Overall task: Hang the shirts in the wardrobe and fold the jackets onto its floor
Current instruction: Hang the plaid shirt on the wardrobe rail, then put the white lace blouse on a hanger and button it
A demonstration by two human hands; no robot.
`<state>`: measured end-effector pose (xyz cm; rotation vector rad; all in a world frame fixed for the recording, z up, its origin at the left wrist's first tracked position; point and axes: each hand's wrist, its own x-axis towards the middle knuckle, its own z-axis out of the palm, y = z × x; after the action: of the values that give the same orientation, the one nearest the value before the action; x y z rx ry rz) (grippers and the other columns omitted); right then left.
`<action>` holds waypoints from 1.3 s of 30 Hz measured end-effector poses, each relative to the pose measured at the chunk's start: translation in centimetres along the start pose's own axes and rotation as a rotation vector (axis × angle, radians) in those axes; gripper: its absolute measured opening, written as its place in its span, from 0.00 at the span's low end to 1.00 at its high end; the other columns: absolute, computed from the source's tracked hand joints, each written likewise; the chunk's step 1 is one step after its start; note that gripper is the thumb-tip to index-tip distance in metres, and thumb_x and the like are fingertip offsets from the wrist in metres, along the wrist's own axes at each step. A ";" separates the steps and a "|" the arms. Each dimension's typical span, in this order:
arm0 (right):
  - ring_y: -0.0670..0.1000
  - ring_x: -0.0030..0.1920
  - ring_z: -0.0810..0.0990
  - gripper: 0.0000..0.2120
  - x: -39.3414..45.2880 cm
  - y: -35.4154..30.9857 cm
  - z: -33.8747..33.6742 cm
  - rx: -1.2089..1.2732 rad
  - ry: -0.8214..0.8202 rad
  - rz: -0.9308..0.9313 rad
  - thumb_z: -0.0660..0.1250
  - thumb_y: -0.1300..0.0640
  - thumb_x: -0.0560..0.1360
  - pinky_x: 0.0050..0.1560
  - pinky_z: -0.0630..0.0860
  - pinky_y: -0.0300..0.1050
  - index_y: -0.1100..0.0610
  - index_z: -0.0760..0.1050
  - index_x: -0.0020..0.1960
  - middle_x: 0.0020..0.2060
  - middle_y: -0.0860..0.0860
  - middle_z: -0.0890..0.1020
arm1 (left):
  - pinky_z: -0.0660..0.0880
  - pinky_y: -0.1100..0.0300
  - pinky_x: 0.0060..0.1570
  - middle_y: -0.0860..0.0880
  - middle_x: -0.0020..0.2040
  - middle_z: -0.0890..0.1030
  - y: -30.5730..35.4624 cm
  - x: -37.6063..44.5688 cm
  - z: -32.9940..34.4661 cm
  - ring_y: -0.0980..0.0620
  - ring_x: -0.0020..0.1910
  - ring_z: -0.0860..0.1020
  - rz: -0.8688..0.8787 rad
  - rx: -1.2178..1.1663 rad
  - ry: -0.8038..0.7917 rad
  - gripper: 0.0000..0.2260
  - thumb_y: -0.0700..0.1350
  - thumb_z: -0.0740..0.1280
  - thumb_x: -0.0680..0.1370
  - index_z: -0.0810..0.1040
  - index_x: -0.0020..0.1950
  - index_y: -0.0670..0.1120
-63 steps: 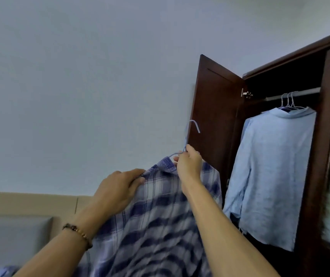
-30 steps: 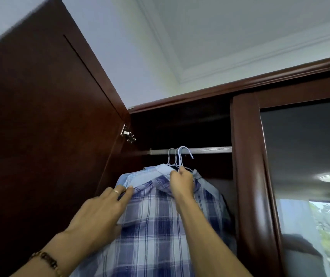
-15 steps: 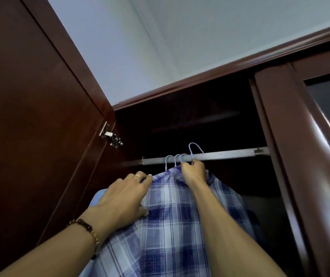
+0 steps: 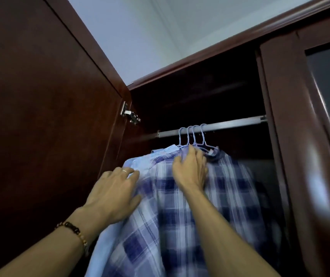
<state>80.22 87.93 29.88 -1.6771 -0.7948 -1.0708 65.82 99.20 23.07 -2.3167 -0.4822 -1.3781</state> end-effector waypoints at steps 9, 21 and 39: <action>0.54 0.76 0.58 0.30 -20.7 -6.8 -1.2 0.082 -0.272 -0.114 0.56 0.49 0.80 0.73 0.58 0.56 0.57 0.54 0.79 0.77 0.53 0.59 | 0.69 0.40 0.66 0.42 0.61 0.81 -3.8 -17.6 -8.4 0.42 0.67 0.75 -0.121 0.242 -0.127 0.29 0.58 0.67 0.71 0.78 0.65 0.41; 0.54 0.78 0.53 0.32 -38.5 -17.3 -6.5 0.404 -0.555 -0.307 0.44 0.43 0.78 0.76 0.52 0.59 0.56 0.55 0.79 0.78 0.55 0.58 | 0.63 0.41 0.71 0.43 0.68 0.76 -3.9 -37.1 -21.9 0.43 0.73 0.67 -0.499 0.493 -0.202 0.30 0.60 0.54 0.76 0.73 0.71 0.43; 0.59 0.74 0.64 0.30 -72.4 -39.1 -31.5 0.893 -1.171 -0.803 0.48 0.43 0.78 0.70 0.62 0.63 0.57 0.67 0.73 0.73 0.57 0.68 | 0.75 0.39 0.58 0.42 0.58 0.82 7.2 -76.5 -55.3 0.40 0.62 0.78 -1.247 0.960 -0.516 0.27 0.60 0.56 0.74 0.81 0.60 0.43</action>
<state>7.92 69.09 -16.82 -1.0297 -2.3878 0.0588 -6.83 58.51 -21.93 -1.3950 -2.3583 -0.5118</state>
